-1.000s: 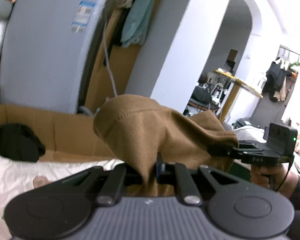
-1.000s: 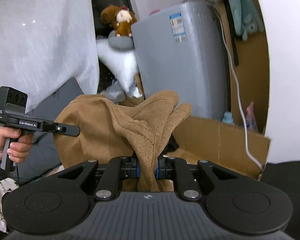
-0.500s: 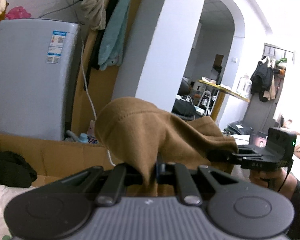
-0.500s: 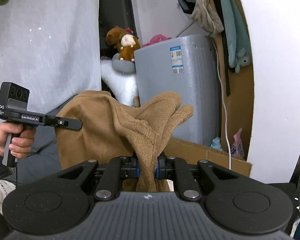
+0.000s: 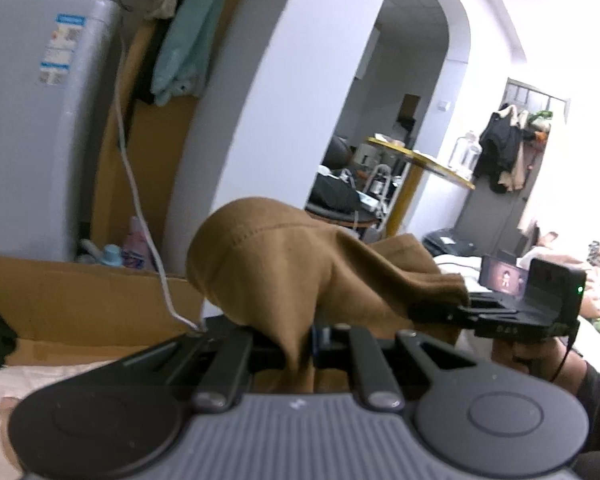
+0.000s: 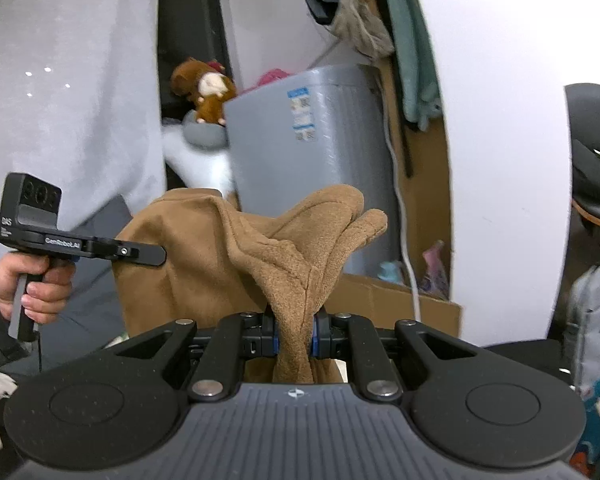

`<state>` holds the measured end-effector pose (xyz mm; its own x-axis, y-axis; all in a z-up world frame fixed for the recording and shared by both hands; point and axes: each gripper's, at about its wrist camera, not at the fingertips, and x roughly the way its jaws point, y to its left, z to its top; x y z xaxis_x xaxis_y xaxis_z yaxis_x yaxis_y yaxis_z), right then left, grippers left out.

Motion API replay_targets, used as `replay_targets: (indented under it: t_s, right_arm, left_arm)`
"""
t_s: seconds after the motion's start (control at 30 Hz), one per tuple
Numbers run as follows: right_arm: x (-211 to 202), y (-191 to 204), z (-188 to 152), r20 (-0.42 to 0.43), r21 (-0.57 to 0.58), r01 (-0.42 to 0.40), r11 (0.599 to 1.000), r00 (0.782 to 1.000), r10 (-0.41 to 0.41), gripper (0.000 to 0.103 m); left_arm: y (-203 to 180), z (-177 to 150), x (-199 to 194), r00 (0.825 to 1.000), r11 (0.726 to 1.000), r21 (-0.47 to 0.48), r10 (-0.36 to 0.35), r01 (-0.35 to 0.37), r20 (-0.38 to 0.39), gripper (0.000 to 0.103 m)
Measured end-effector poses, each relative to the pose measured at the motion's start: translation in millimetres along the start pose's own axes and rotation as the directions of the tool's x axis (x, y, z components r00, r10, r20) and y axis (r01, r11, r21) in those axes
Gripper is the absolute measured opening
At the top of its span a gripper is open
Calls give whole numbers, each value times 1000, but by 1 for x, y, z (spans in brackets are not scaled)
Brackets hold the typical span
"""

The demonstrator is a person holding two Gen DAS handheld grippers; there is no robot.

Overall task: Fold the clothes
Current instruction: 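Lift the folded shirt up off the duvet with both grippers, then carry the held brown shirt toward the grey bag with both grippers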

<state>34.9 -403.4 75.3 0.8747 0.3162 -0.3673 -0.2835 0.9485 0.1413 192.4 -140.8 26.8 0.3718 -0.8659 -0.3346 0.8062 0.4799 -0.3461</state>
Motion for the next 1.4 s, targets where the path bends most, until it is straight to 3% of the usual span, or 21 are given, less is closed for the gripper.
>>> replay_targets:
  t_s: [0.3,0.93,1.3,1.4]
  right_arm:
    - [-12,-42,-13,-37,19,96,995,995,-95,15]
    - [-12,-101,-29,-90,43,229,972,970,-225,15]
    - [13,-136,-68,-144,40,356,934,926,-347,15]
    - [20,-151,-82,-147,61,388,920,915,-376,15]
  left_arm:
    - [3,-11,62,996,996,-21,-91,90,-26,10]
    - [16,-25,138,969,973,-19,-232,231,-80,10]
    - [49,-62,209,942,947,-25,-322,321,-96,10]
    - [57,-68,231,924,931,-40,-366,364,-111,10]
